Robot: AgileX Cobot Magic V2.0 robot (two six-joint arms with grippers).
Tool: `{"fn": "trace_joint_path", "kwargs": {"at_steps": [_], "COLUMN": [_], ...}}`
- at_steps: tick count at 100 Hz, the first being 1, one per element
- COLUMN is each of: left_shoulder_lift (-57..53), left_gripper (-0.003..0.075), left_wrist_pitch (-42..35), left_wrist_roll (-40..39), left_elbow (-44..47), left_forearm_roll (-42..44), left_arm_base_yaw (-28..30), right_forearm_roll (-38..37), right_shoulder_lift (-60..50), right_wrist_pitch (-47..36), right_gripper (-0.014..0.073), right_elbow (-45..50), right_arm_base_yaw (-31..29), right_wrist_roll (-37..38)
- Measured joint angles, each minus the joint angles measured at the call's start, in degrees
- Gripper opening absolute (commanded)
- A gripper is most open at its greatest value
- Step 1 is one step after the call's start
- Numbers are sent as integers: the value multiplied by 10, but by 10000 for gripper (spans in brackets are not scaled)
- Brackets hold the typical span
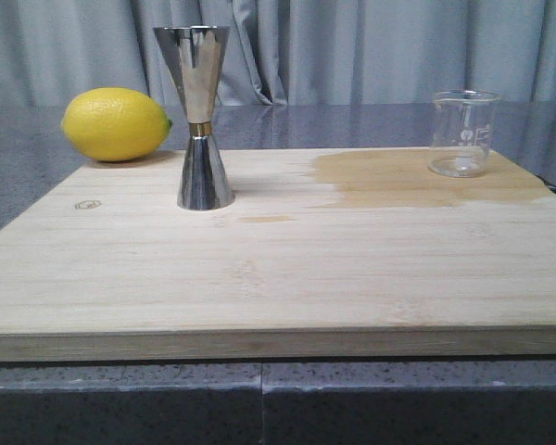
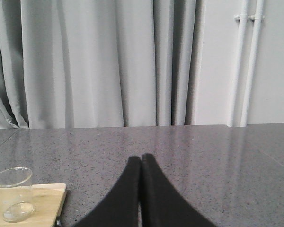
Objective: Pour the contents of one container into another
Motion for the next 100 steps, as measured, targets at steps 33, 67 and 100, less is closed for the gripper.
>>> {"fn": "trace_joint_path", "kwargs": {"at_steps": [33,67,100], "left_shoulder_lift": [0,0,0], "left_gripper": [-19,-19,-19], "left_wrist_pitch": [0,0,0], "left_wrist_roll": [0,0,0], "left_elbow": [0,0,0], "left_forearm_roll": [0,0,0], "left_arm_base_yaw": [0,0,0], "right_forearm_roll": [178,226,226], "right_shoulder_lift": [0,0,0], "right_wrist_pitch": [-5,-105,-154], "right_gripper": [-72,-72,-72], "right_elbow": [39,170,193], "right_arm_base_yaw": [0,0,0], "right_wrist_roll": [-184,-219,-216]}}
